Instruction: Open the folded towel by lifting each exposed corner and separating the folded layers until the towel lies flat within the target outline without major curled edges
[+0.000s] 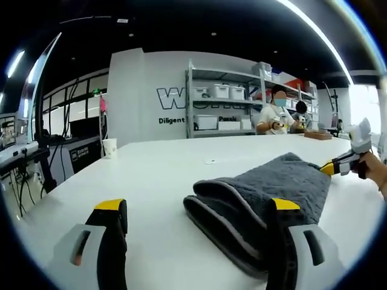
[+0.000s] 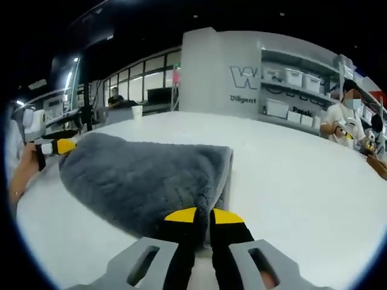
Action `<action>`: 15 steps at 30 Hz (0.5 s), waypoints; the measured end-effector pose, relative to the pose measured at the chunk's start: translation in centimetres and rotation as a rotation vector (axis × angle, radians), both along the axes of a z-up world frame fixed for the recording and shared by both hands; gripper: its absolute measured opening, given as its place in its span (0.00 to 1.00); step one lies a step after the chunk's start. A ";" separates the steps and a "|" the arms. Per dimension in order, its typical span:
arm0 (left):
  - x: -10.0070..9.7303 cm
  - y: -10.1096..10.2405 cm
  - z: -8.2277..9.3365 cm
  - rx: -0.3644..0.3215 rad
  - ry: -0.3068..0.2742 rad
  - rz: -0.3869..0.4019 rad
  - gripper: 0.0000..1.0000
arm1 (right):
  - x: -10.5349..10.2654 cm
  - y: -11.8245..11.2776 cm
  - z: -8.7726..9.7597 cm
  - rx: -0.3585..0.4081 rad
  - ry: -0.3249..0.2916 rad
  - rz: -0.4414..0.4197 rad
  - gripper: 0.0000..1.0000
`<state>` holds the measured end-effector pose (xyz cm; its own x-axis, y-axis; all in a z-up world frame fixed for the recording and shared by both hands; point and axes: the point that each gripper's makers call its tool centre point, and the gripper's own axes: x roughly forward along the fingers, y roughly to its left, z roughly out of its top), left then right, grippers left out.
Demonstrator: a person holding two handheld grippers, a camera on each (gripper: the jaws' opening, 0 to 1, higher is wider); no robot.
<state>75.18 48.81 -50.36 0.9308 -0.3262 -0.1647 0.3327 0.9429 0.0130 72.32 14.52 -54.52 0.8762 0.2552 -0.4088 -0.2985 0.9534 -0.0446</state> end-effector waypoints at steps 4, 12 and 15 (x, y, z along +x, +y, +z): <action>0.1 0.0 0.2 -0.001 -0.007 -0.003 0.94 | -0.3 -0.1 -0.1 0.033 0.026 -0.005 0.01; 0.2 -0.5 0.3 -0.010 -0.007 -0.027 0.94 | -1.6 0.2 -0.1 0.033 0.062 0.002 0.01; 0.1 -0.9 0.1 -0.013 0.002 -0.045 0.94 | -2.2 0.5 -0.2 -0.001 0.070 0.013 0.01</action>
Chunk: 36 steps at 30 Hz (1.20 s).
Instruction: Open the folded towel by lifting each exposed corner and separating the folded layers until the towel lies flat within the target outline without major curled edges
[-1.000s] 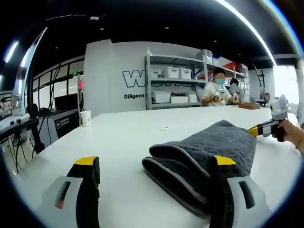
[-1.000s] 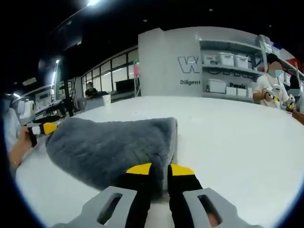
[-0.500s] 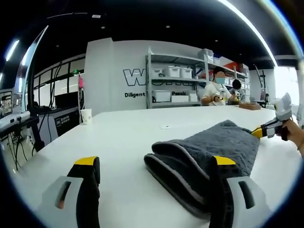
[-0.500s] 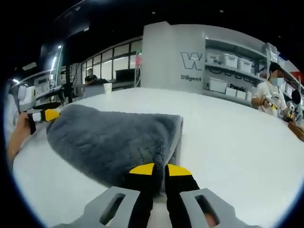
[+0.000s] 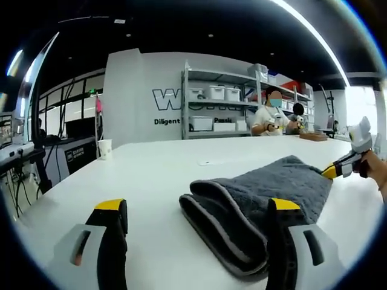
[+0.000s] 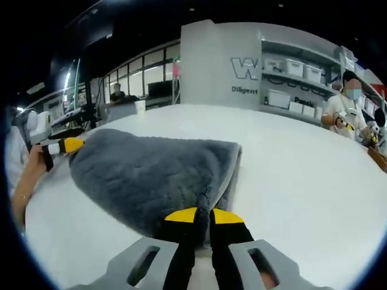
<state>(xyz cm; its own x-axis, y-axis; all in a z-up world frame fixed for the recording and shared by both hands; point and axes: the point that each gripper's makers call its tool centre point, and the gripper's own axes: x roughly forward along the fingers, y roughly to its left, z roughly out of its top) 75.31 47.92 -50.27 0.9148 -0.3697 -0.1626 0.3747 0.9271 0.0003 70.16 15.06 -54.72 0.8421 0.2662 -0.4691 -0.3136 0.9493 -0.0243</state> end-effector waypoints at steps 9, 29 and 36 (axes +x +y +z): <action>-0.7 -1.5 0.0 -0.086 0.051 -0.121 0.95 | -0.2 0.0 -0.1 -0.026 -0.002 0.003 0.01; -3.4 -3.2 -0.9 0.013 0.081 -0.317 0.94 | -1.4 0.4 0.2 -0.002 0.005 0.043 0.01; -3.5 -3.0 -0.8 0.004 0.081 -0.318 0.94 | -2.0 0.5 -0.1 0.016 0.029 0.061 0.01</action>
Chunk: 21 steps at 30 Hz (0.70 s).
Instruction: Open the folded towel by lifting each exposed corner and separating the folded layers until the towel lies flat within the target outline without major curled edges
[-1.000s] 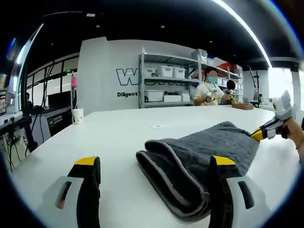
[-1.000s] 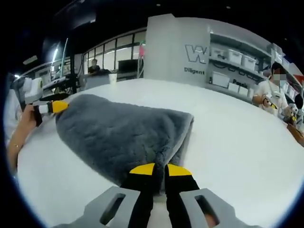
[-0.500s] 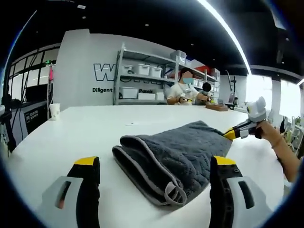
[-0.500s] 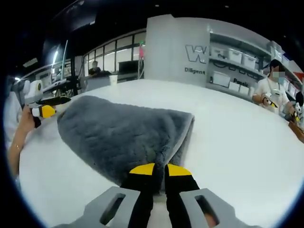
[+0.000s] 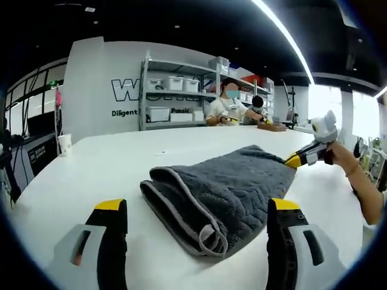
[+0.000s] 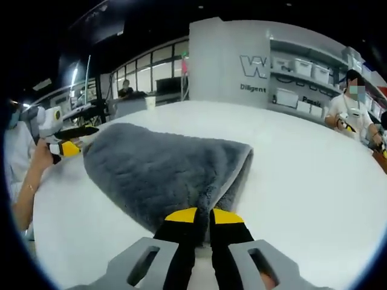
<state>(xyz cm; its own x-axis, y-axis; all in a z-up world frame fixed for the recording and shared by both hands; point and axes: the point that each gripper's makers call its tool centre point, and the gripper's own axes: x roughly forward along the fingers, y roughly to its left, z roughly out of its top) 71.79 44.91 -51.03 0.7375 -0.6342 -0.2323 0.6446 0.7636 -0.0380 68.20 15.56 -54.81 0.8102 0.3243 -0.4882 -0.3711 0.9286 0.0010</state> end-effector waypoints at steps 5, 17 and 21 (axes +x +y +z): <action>0.0 -0.1 -0.1 -0.007 0.007 -0.001 0.94 | 0.0 -0.1 0.7 -0.045 -0.054 0.016 0.02; 0.3 0.0 0.0 -0.027 0.011 0.003 0.94 | 2.4 -3.4 7.2 0.104 -0.322 -0.084 0.16; 0.3 0.0 0.0 -0.020 0.005 0.008 0.94 | 4.0 -3.5 6.3 0.166 -0.272 -0.100 0.22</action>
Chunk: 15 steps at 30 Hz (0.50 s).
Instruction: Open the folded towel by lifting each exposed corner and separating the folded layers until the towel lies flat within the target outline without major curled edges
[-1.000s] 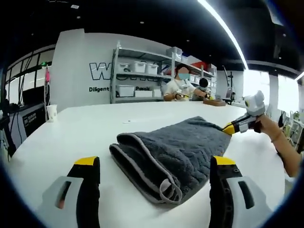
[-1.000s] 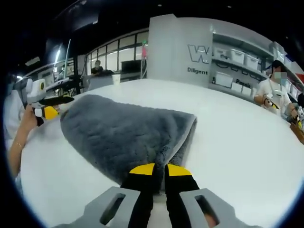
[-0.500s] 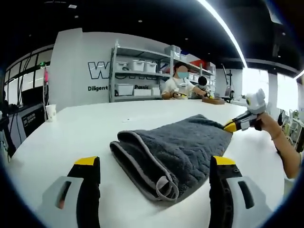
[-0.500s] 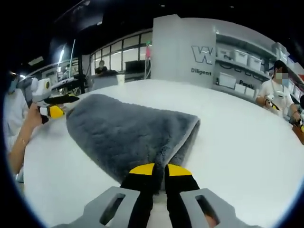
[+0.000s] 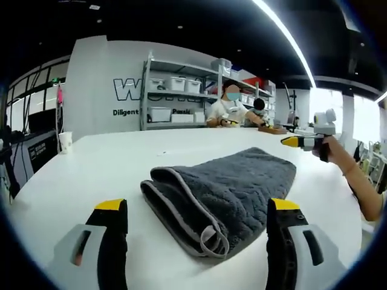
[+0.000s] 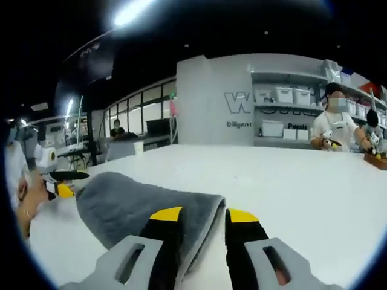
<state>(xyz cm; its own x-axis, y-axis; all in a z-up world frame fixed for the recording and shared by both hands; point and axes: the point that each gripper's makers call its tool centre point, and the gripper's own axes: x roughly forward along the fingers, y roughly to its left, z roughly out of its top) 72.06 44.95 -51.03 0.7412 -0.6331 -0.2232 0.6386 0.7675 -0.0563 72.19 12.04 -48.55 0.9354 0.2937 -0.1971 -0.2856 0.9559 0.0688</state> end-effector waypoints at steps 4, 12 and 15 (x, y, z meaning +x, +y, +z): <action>-0.1 -0.1 -0.1 0.005 0.004 -0.002 0.94 | 1.3 0.6 -0.7 0.009 0.036 0.025 0.22; 0.0 -0.1 -0.2 0.013 0.003 0.003 0.94 | 4.0 0.2 -3.5 0.038 0.154 0.015 0.22; 0.2 0.1 -0.3 0.018 0.004 0.009 0.94 | 4.1 0.4 -4.3 0.059 0.169 0.019 0.13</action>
